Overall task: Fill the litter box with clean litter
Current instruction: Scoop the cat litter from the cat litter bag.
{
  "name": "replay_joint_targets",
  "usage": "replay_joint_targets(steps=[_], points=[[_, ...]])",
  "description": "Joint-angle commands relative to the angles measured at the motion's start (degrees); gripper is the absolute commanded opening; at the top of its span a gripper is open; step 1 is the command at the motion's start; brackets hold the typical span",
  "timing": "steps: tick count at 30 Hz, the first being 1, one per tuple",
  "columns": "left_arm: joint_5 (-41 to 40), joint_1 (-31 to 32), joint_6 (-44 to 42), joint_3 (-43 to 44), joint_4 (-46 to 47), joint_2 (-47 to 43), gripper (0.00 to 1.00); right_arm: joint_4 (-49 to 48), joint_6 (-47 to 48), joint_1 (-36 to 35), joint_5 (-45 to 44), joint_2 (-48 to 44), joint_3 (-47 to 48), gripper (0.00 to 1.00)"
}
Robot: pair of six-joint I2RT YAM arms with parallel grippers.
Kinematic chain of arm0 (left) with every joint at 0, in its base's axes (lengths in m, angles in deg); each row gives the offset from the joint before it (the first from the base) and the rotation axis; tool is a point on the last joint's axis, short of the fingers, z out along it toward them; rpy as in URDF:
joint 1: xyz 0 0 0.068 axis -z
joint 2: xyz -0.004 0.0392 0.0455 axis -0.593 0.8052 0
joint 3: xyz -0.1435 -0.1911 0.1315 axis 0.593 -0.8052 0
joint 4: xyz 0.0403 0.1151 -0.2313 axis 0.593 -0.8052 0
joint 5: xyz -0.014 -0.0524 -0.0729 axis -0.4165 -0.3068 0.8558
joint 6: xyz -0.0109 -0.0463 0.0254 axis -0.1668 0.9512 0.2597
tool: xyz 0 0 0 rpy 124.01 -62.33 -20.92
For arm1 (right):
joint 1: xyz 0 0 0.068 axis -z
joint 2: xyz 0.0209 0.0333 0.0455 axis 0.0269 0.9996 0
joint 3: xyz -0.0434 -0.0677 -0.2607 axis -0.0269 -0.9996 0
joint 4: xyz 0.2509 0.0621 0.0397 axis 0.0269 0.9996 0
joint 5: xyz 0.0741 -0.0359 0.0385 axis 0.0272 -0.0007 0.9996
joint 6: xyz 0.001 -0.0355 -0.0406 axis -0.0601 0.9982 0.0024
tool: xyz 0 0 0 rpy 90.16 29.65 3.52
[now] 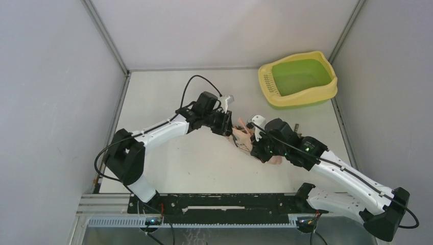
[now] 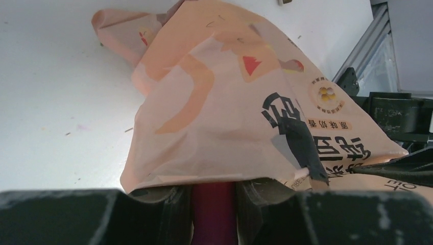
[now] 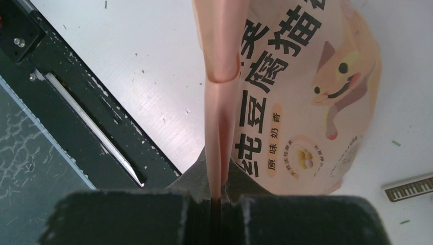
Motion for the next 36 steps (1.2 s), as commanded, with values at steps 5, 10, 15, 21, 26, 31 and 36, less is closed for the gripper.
replay_joint_targets(steps=[5, 10, 15, 21, 26, 31, 36], points=[[7.1, 1.1, 5.6, -10.5, 8.8, 4.8, 0.00, -10.7, -3.5, 2.2, 2.6, -4.2, -5.2, 0.00], [9.0, 1.0, 8.9, -13.8, 15.3, 5.7, 0.00, -15.1, -7.6, 2.1, 1.7, -5.6, -9.0, 0.00], [13.1, 1.0, 13.1, -15.8, 25.2, 8.6, 0.00, -16.2, -10.2, -0.1, -2.3, -4.7, -9.9, 0.00], [15.6, 1.0, 15.6, -16.6, 31.2, 11.4, 0.00, -16.9, -12.3, -1.7, -4.8, -5.3, -10.8, 0.00], [19.2, 0.7, 20.4, -18.1, 41.3, 14.3, 0.00, -18.6, -14.7, -3.2, -5.9, -6.8, -12.9, 0.00], [23.7, -1.1, 31.0, -24.7, 58.9, 13.9, 0.00, -18.6, -18.0, -3.9, -11.7, -10.8, -15.6, 0.00], [25.9, -2.7, 43.1, -32.4, 76.9, 13.4, 0.01, -15.9, -20.9, -3.8, -17.8, -15.3, -16.9, 0.00]])
